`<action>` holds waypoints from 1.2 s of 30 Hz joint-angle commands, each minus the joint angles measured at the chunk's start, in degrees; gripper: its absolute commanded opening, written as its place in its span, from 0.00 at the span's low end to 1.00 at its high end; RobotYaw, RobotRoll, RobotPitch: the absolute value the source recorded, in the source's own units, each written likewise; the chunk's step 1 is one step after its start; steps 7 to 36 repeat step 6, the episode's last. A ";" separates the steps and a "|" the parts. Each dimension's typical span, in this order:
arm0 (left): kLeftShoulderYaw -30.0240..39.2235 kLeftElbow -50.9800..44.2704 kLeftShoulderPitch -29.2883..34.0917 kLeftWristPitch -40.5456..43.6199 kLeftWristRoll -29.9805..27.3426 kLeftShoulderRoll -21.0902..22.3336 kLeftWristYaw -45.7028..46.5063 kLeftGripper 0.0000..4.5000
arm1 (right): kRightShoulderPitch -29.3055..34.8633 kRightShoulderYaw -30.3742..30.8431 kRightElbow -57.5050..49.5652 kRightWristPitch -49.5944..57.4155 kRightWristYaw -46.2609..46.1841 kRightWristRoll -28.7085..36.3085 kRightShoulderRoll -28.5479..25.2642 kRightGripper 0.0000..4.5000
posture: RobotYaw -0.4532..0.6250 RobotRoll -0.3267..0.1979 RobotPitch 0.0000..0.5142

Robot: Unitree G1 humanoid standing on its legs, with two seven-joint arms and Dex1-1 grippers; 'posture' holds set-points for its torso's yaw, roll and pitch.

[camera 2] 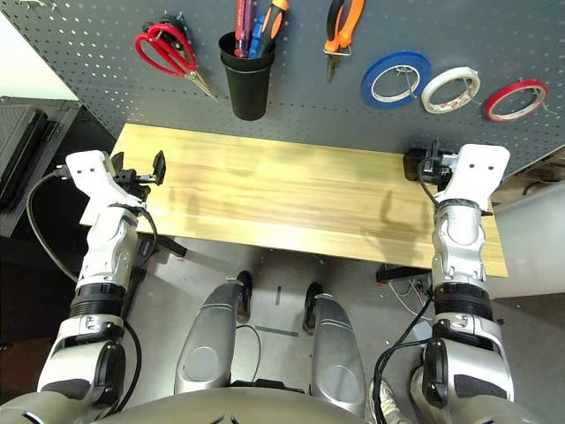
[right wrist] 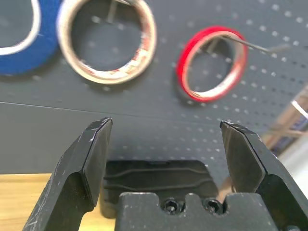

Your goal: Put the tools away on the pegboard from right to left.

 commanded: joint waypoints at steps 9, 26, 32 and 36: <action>0.44 2.58 -0.11 -1.45 -0.16 0.35 -0.70 1.00 | -0.54 -0.68 4.36 -3.82 -2.74 0.19 -0.13 1.00 | 0.54 0.62 0.48; 0.44 2.58 -0.11 -1.45 -0.16 0.35 -0.70 1.00 | -0.54 -0.68 4.36 -3.82 -2.74 0.19 -0.13 1.00 | 0.54 0.62 0.48; 0.44 2.58 -0.11 -1.45 -0.16 0.35 -0.70 1.00 | -0.54 -0.68 4.36 -3.82 -2.74 0.19 -0.13 1.00 | 0.54 0.62 0.48; 0.44 2.58 -0.11 -1.45 -0.16 0.35 -0.70 1.00 | -0.54 -0.68 4.36 -3.82 -2.74 0.19 -0.13 1.00 | 0.54 0.62 0.48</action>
